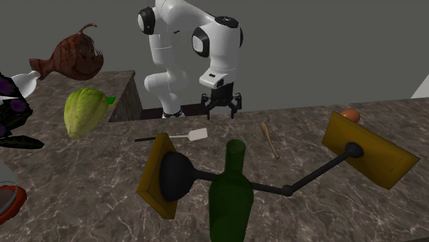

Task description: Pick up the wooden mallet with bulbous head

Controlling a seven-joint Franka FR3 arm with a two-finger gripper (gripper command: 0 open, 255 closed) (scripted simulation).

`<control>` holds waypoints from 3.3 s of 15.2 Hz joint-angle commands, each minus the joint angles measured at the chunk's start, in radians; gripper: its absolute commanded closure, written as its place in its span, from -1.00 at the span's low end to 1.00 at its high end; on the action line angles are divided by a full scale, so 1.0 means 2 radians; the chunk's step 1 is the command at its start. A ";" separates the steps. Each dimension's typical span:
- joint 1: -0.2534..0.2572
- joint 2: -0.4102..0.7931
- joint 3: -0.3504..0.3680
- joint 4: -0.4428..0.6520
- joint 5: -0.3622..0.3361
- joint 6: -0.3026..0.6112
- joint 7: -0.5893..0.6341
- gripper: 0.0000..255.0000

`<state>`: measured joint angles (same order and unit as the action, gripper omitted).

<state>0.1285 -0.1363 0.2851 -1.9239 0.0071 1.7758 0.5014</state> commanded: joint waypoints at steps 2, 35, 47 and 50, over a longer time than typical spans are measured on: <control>0.010 0.055 0.016 0.054 -0.011 -0.003 0.025 -1.00; 0.098 0.320 0.044 0.323 -0.087 -0.026 0.116 1.00; 0.113 0.337 0.044 0.432 -0.091 -0.117 0.114 1.00; 0.118 0.344 0.043 0.458 -0.093 -0.136 0.113 1.00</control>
<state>0.3593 0.5446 0.3724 -1.0265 -0.1775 1.5156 0.7272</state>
